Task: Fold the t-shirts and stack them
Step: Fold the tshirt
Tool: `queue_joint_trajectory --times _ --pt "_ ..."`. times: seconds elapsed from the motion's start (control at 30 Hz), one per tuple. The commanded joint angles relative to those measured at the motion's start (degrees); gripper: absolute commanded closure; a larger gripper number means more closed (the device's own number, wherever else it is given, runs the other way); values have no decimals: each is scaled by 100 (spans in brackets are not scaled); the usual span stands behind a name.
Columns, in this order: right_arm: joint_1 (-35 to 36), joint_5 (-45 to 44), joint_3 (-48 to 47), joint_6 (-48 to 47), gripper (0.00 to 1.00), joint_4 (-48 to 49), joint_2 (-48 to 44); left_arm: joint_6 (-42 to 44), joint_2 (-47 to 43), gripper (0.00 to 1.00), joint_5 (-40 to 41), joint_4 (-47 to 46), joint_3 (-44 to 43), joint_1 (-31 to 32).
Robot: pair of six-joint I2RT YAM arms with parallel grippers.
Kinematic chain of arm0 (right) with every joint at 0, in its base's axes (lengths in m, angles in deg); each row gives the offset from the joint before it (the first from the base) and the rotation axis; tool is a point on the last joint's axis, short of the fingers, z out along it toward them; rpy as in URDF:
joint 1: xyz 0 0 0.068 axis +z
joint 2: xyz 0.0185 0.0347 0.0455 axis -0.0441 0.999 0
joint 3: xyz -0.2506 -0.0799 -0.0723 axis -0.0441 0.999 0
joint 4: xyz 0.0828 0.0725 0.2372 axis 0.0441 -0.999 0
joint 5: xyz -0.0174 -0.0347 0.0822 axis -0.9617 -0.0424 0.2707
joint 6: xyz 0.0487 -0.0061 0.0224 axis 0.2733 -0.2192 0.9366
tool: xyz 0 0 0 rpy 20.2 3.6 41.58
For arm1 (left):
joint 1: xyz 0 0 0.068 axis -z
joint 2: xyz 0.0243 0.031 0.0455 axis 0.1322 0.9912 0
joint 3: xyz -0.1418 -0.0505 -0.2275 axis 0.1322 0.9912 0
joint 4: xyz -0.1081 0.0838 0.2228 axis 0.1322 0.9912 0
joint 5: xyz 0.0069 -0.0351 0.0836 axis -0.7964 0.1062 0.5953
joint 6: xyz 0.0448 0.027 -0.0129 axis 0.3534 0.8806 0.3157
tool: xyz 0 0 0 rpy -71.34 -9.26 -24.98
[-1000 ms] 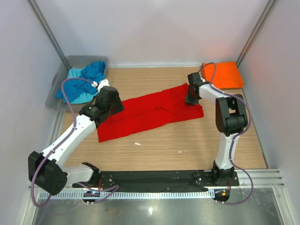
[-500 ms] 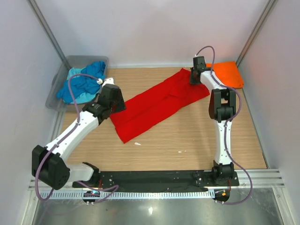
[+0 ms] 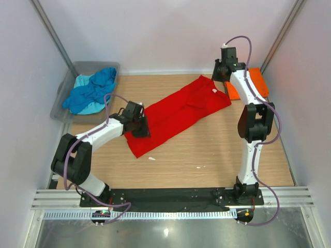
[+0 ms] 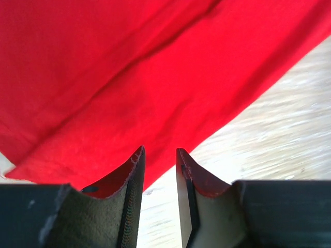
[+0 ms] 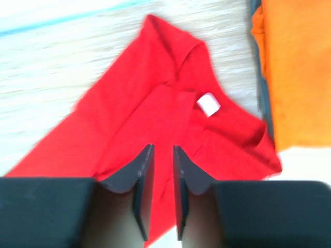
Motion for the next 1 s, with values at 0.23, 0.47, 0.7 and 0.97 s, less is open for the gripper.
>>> queue_joint_trajectory --times 0.23,0.47,0.7,0.97 --pt "39 1004 2474 628 83 64 -1548 -603 -254 70 248 -223 1213 134" --pt "31 1093 3645 602 83 707 -1699 -797 -500 70 635 23 1609 274" --pt "-66 811 3522 505 83 646 -1382 -955 -615 70 995 164 1733 389" --pt "-75 1101 3347 690 82 628 -1541 -1043 -650 70 1100 208 1715 512"
